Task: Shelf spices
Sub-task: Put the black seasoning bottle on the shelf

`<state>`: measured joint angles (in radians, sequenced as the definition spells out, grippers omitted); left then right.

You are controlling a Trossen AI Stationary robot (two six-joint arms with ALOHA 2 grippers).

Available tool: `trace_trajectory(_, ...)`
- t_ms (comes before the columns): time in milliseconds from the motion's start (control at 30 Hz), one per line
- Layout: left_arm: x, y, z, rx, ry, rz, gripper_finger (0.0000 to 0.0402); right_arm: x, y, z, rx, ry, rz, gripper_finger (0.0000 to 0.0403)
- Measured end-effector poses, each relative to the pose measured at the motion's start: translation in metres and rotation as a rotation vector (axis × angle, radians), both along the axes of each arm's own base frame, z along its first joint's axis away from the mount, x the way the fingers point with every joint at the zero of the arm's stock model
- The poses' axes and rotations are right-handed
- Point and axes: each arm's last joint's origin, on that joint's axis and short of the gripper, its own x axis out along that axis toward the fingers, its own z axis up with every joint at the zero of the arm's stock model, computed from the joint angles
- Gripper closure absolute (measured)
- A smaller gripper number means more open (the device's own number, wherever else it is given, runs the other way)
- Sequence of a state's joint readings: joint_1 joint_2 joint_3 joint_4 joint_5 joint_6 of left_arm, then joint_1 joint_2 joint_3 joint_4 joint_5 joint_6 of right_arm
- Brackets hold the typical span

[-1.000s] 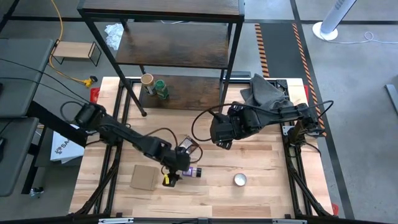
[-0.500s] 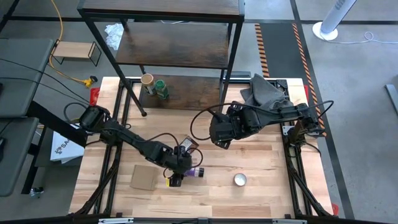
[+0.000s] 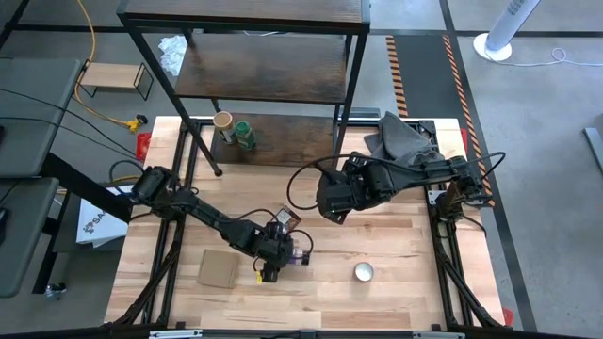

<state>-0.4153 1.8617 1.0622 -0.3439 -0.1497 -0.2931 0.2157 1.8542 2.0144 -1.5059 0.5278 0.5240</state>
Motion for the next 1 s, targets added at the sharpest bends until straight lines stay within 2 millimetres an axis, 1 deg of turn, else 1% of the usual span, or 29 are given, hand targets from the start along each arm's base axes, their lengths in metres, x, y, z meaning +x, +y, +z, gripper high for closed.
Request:
trace_trajectory(100,0.007,-0.002,0.003,0.01,-0.021,-0.004,0.016,0.0,0.0,0.0,0.001,-0.007,-0.012,0.01)
trace_trajectory(133,0.008,-0.003,0.005,0.013,-0.03,0.0,0.0169,0.0,0.0,0.0,0.002,-0.009,-0.017,0.01)
trace_trajectory(200,0.011,-0.004,0.012,0.015,-0.05,0.009,0.02,0.0,0.0,0.0,0.003,-0.01,-0.019,0.01)
trace_trajectory(267,0.013,-0.004,0.025,0.0,-0.092,0.02,0.024,0.0,0.0,0.0,0.003,-0.01,-0.019,0.01)
trace_trajectory(300,0.014,-0.004,0.034,-0.012,-0.123,0.026,0.0254,0.0,0.0,0.0,0.002,-0.01,-0.019,0.01)
trace_trajectory(400,0.007,0.001,0.058,-0.014,-0.182,0.072,0.0254,-0.001,0.0,0.0,0.0,-0.004,-0.019,0.01)
trace_trajectory(500,-0.008,0.011,0.083,0.065,-0.238,0.225,0.0254,-0.003,-0.001,-0.001,-0.005,0.023,-0.027,0.01)
trace_trajectory(567,-0.018,0.018,0.101,0.138,-0.339,0.385,0.0254,-0.006,-0.001,-0.001,-0.012,0.037,-0.043,0.01)
trace_trajectory(633,-0.029,0.027,0.11,0.189,-0.473,0.554,0.0254,-0.006,-0.002,-0.001,-0.019,0.031,-0.055,0.01)
trace_trajectory(733,-0.044,0.043,0.104,0.171,-0.681,0.809,0.0254,-0.005,-0.002,-0.001,-0.023,0.024,-0.057,0.01)
trace_trajectory(800,-0.051,0.057,0.095,0.148,-0.805,0.964,0.0254,-0.005,-0.001,-0.001,-0.024,0.021,-0.056,0.01)
trace_trajectory(867,-0.057,0.072,0.084,0.179,-0.914,1.091,0.0254,-0.004,-0.001,-0.001,-0.022,0.011,-0.056,0.01)
trace_trajectory(933,-0.061,0.089,0.077,0.24,-0.98,1.192,0.0254,-0.004,-0.001,0.0,-0.024,0.008,-0.057,0.01)
trace_trajectory(1000,-0.061,0.108,0.074,0.285,-1.013,1.277,0.0254,-0.004,-0.002,0.0,-0.041,0.005,-0.058,0.01)
